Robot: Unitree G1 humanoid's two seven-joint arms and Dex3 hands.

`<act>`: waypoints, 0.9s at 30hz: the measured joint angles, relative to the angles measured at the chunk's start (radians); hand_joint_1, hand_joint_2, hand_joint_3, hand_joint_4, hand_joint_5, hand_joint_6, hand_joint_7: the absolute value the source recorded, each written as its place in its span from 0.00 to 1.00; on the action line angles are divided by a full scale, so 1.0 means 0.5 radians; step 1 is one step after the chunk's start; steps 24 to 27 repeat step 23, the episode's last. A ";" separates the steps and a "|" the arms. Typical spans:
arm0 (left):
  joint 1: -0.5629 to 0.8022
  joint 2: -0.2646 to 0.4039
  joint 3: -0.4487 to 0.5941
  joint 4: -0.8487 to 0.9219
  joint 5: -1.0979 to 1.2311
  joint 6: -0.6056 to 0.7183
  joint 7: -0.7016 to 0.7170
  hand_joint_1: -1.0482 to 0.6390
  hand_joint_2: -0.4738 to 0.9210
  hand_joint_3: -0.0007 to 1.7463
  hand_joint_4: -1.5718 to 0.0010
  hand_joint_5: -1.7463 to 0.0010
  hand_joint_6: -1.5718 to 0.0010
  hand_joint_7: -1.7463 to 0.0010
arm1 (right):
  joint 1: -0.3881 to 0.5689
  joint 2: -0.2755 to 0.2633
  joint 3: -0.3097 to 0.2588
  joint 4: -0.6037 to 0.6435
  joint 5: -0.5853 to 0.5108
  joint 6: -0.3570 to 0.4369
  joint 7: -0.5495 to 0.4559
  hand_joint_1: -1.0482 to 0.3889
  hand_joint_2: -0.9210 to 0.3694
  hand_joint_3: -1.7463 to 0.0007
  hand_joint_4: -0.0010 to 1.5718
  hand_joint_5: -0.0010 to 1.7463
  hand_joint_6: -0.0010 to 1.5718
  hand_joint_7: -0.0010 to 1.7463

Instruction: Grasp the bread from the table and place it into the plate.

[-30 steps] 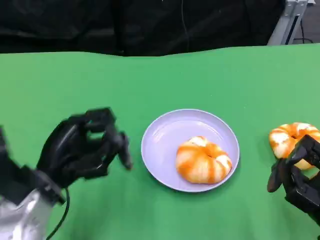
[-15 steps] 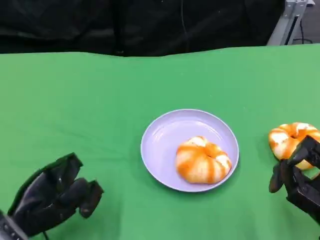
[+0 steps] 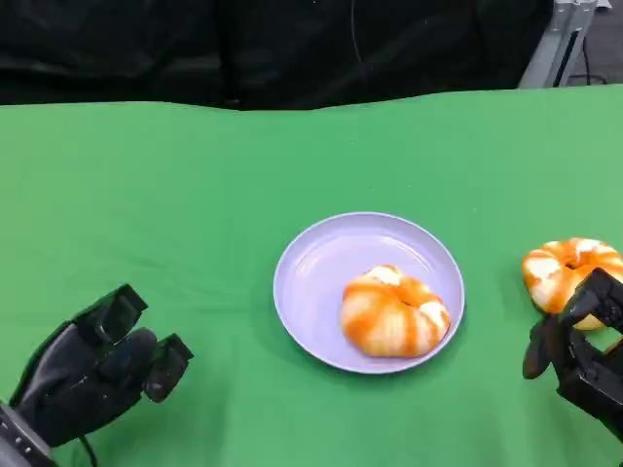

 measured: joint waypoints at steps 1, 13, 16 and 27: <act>-0.001 0.000 0.004 0.009 0.010 -0.001 -0.004 0.55 0.77 0.47 0.48 0.00 0.41 0.20 | 0.000 0.000 0.000 0.000 0.000 0.000 0.000 0.67 0.26 0.34 0.52 1.00 0.45 0.92; 0.000 -0.027 0.016 -0.003 0.058 -0.005 -0.022 0.54 0.77 0.50 0.47 0.00 0.43 0.15 | 0.001 0.001 0.003 -0.009 -0.007 -0.007 -0.006 0.67 0.25 0.35 0.51 1.00 0.45 0.92; 0.000 -0.029 0.016 -0.004 0.066 -0.006 -0.022 0.52 0.83 0.37 0.47 0.00 0.44 0.14 | 0.001 0.001 0.003 -0.011 -0.006 -0.007 -0.006 0.67 0.25 0.35 0.51 1.00 0.45 0.92; 0.000 -0.032 0.018 -0.004 0.098 -0.003 -0.020 0.52 0.86 0.33 0.48 0.00 0.44 0.16 | 0.001 0.002 0.003 -0.011 -0.006 -0.007 -0.007 0.66 0.25 0.36 0.51 1.00 0.44 0.92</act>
